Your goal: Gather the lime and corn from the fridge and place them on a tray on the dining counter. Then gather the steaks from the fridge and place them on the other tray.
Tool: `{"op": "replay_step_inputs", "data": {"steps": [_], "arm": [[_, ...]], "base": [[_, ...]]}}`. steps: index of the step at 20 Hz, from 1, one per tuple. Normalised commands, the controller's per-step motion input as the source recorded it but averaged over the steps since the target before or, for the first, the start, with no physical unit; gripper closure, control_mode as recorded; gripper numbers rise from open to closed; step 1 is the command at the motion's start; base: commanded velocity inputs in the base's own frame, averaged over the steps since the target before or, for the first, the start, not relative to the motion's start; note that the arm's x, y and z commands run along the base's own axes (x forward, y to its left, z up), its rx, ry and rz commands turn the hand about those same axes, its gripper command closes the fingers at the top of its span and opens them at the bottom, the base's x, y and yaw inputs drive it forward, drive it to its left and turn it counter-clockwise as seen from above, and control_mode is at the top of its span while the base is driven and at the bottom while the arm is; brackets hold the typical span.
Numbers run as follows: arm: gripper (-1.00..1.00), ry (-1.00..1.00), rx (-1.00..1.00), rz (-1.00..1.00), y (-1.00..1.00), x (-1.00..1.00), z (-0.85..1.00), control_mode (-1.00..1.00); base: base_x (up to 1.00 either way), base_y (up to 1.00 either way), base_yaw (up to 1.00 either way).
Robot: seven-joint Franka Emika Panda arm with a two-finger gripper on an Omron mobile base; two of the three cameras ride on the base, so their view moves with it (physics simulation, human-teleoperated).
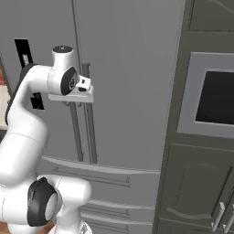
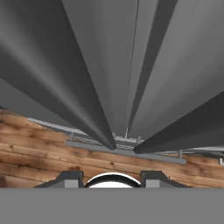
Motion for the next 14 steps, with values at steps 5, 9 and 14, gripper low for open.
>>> {"op": "replay_step_inputs", "data": {"steps": [5, 9, 14], "arm": [[-1.00, -0.01, 0.00, 0.00, 0.00, -0.04, 0.00, 1.00], [-1.00, 0.00, 0.00, 0.00, 0.00, 0.00, 0.00, 1.00], [-1.00, 0.00, 0.00, 0.00, 0.00, 0.00, 0.00, 1.00]], "base": [[-0.32, -0.01, -0.01], [-0.64, 0.00, -0.04], [-0.30, 0.00, -0.09]]}}
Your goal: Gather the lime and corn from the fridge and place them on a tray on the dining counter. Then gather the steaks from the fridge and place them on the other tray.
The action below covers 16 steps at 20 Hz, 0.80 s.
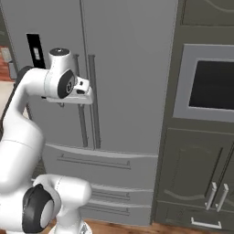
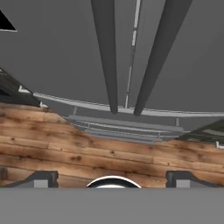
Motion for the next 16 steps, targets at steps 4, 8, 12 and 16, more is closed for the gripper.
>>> {"op": "replay_step_inputs", "data": {"steps": [4, 8, 12, 16], "arm": [[-1.00, 0.00, 0.00, 0.00, 0.00, 0.00, 0.00, 1.00], [-1.00, -0.01, 0.00, 0.00, 0.00, 0.00, 0.00, -1.00], [-1.00, -0.32, 0.00, 0.00, -0.18, 0.02, -0.14, -1.00], [-1.00, -0.42, 0.00, -0.02, -0.41, 0.02, -0.02, -1.00]], "base": [[-0.34, 0.00, -0.03], [-0.04, 0.00, 0.00], [0.00, 0.00, 0.00], [0.00, 0.00, 0.00]]}}
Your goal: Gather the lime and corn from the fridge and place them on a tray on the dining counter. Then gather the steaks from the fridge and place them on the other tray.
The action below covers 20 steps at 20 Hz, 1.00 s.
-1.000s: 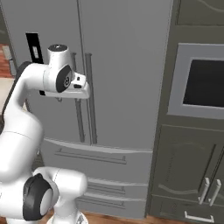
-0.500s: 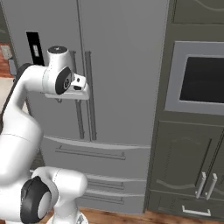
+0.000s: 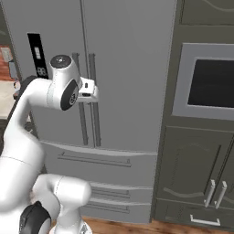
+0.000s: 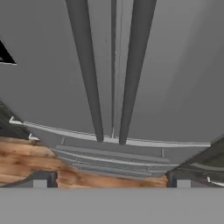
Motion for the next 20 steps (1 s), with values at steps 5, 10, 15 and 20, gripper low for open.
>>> {"op": "replay_step_inputs", "data": {"steps": [5, 10, 15, 20], "arm": [[-1.00, -0.08, 0.00, -0.04, -0.09, 0.56, 0.00, -1.00], [-1.00, 0.00, 0.00, -0.03, 0.00, 0.79, 0.01, -1.00], [-1.00, 0.00, 0.00, -0.07, 0.00, 0.51, 0.00, -1.00], [-1.00, 0.00, 0.00, -0.08, 0.00, 0.43, 0.00, -1.00]], "base": [[0.00, 0.00, 0.00], [0.00, 0.00, 0.00], [0.00, 0.00, 0.00], [0.00, 0.00, 0.00]]}}
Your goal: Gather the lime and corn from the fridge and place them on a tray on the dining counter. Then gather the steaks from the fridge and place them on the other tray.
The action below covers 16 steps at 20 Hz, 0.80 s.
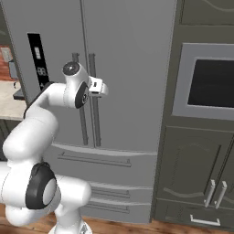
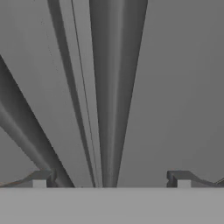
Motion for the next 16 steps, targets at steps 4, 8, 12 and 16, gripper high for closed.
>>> {"op": "replay_step_inputs", "data": {"steps": [4, 8, 12, 16], "arm": [[-1.00, -0.02, 0.00, -0.06, 0.00, 0.34, 0.00, -1.00], [-1.00, -0.06, -0.01, -0.03, 0.00, 0.21, 0.00, -1.00], [-1.00, -0.08, 0.00, 0.00, 0.00, 0.20, 0.00, -1.00], [-1.00, -0.09, 0.00, 0.00, 0.00, 0.14, 0.00, -1.00]], "base": [[0.00, 0.00, 0.00], [0.00, 0.00, 0.00], [0.00, 0.00, 0.00], [0.00, 0.00, 0.00]]}}
